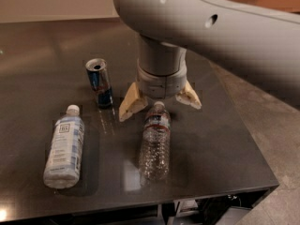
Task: Place water bottle upright
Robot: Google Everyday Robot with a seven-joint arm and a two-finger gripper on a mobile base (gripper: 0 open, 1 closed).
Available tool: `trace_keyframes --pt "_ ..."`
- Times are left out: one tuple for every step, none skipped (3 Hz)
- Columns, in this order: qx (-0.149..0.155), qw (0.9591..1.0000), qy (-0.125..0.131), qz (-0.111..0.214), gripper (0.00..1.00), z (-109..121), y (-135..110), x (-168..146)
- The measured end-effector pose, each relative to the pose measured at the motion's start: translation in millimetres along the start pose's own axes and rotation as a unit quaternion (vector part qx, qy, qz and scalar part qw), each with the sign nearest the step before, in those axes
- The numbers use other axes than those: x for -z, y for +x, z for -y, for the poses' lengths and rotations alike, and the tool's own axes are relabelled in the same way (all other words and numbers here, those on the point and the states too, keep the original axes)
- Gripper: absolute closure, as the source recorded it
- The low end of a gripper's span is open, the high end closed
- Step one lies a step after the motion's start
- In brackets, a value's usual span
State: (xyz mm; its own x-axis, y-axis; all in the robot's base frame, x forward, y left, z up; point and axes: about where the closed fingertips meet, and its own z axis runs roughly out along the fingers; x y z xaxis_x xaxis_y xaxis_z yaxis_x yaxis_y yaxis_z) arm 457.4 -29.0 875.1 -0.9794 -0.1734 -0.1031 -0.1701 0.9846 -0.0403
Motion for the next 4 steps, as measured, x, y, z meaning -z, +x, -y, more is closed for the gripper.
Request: trace_keyframes --pt "-0.018 0.9997 -0.001 -0.014 0.00 -2.4 6.5 -9.3" --pt "-0.031 0.9991 0.002 -0.028 0.13 -2.3 8.5 -18.2" --pt "-0.037 0.9986 0.007 -0.037 0.31 -1.9 8.4 -23.3" --pt "-0.035 0.9983 0.009 -0.046 0.54 -2.6 9.5 -27.6"
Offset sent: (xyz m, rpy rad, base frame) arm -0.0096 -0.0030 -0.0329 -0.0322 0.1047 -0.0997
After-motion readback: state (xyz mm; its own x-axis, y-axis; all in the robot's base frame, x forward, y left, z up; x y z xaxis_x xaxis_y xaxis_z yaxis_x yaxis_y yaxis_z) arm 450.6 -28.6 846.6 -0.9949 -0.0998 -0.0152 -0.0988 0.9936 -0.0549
